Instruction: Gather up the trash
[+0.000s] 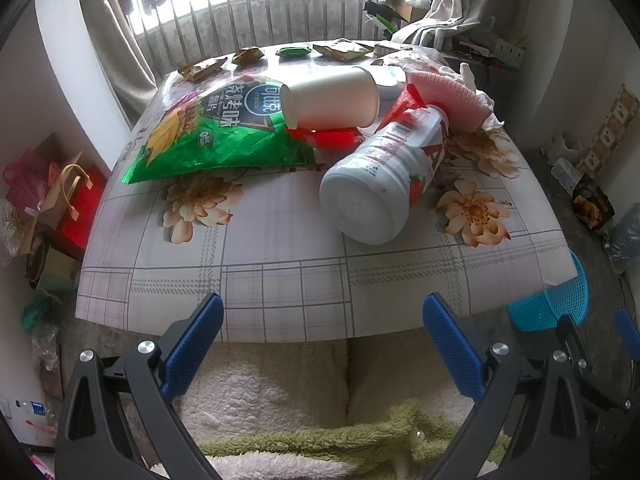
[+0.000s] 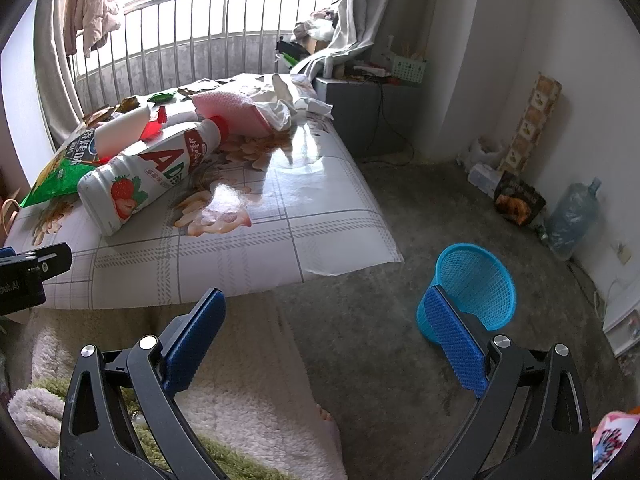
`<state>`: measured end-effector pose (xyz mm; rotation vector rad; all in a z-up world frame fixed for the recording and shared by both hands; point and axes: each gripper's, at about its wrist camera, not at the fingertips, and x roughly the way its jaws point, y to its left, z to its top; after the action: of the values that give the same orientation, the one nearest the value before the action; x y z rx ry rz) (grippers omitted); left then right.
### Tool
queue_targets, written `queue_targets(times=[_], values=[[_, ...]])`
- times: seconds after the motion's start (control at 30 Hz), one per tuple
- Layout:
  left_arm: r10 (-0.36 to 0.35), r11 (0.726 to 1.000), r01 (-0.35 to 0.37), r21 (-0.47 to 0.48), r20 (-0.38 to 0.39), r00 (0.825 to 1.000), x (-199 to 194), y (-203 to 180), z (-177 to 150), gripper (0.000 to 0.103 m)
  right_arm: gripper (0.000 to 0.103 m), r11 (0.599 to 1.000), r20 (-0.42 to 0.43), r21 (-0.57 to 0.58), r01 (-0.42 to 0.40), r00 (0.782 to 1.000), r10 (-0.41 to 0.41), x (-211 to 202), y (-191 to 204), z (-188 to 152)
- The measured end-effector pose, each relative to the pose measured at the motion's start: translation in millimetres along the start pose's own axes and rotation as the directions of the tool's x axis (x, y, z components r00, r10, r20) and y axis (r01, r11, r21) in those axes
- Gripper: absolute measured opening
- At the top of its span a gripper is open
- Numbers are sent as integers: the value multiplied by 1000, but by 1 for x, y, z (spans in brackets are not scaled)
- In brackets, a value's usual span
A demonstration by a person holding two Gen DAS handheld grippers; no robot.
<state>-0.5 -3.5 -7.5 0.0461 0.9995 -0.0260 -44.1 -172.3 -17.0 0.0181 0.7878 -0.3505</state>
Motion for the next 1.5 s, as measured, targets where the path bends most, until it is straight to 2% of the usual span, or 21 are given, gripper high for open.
queue_targets(times=[1.5], values=[[0, 1000, 0, 3, -27, 1000, 7, 8, -5, 98, 95, 1000, -2, 6, -7, 1000, 7, 5, -7, -2]])
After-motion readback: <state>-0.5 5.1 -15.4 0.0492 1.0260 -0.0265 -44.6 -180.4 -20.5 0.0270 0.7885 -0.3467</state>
